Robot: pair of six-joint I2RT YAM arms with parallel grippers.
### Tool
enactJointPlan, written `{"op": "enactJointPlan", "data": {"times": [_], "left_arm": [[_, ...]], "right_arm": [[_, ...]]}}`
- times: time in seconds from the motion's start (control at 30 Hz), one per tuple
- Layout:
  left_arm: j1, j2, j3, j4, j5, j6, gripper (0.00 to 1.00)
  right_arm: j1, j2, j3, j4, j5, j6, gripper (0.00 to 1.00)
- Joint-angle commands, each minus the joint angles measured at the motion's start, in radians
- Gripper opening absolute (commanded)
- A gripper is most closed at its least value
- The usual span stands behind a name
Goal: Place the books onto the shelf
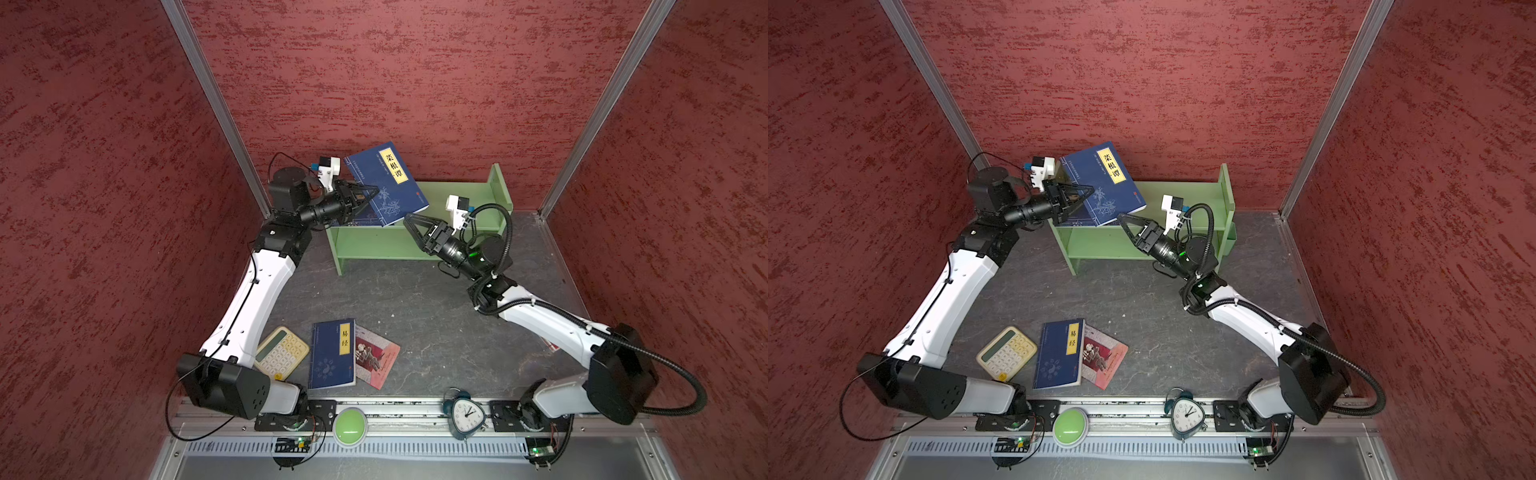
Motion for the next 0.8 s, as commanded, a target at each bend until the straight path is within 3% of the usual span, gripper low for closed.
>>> {"op": "enactJointPlan", "data": {"times": [0.0, 0.43, 0.53, 0.63, 0.77], "left_arm": [[0.001, -0.031, -0.012, 0.084, 0.021, -0.045, 0.09], [-0.004, -0.053, -0.052, 0.122, 0.042, -0.107, 0.09], [-0.004, -0.059, -0.070, 0.120, 0.041, -0.107, 0.09], [-0.004, -0.065, -0.083, 0.121, 0.044, -0.122, 0.09], [-0.005, -0.073, -0.093, 0.121, 0.050, -0.135, 0.09]], "right_arm": [[0.004, 0.048, 0.048, 0.097, -0.027, 0.033, 0.66], [0.004, 0.117, 0.125, 0.125, -0.014, 0.030, 0.57], [0.004, 0.128, 0.140, 0.125, -0.019, 0.029, 0.50], [0.004, 0.143, 0.155, 0.128, -0.029, 0.032, 0.31], [0.003, 0.159, 0.161, 0.143, -0.041, 0.043, 0.21]]}}
